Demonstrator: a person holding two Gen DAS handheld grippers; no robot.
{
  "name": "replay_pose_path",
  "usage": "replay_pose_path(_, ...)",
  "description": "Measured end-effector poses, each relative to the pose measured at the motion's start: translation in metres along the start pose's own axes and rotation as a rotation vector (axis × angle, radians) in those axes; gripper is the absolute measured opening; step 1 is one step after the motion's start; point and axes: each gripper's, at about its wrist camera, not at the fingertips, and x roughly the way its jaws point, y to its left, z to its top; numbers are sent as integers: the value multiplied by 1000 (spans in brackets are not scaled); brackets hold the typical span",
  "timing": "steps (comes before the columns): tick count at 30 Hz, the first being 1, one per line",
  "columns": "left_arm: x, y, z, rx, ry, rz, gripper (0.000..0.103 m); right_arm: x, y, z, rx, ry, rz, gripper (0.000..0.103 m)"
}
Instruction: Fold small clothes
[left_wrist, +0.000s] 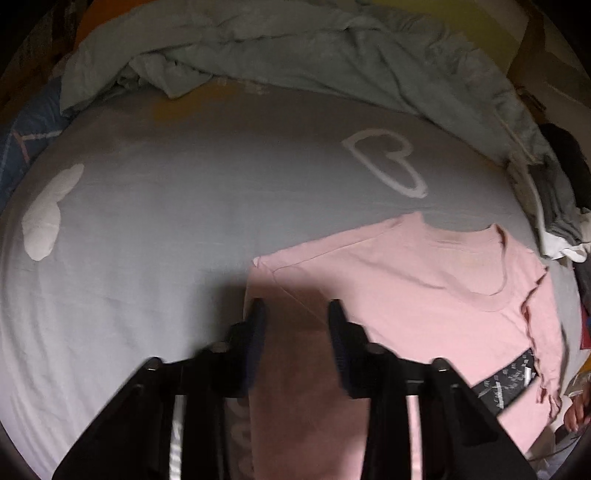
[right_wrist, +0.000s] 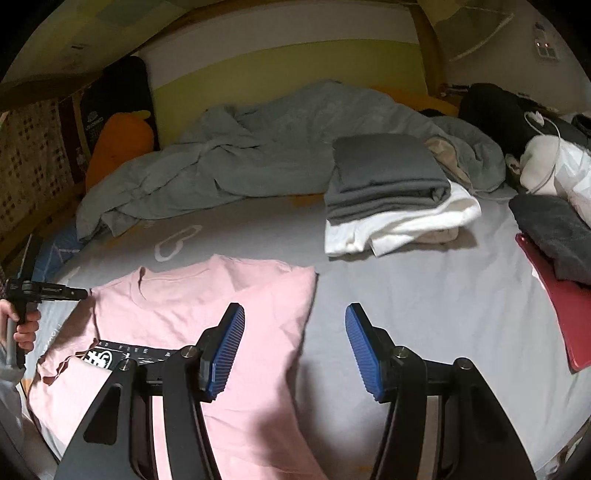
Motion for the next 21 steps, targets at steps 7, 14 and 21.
replay_pose_path(7,-12,7,-3,-54,-124,89,0,18,-13,-10,71,63,43,58)
replay_pose_path(14,-15,23,4,-103,-165,83,0,23,-22,-14,115,85,38,58)
replay_pose_path(21,-9,41,10,-162,-152,65,2,19,-21,-15,92,70,18,58)
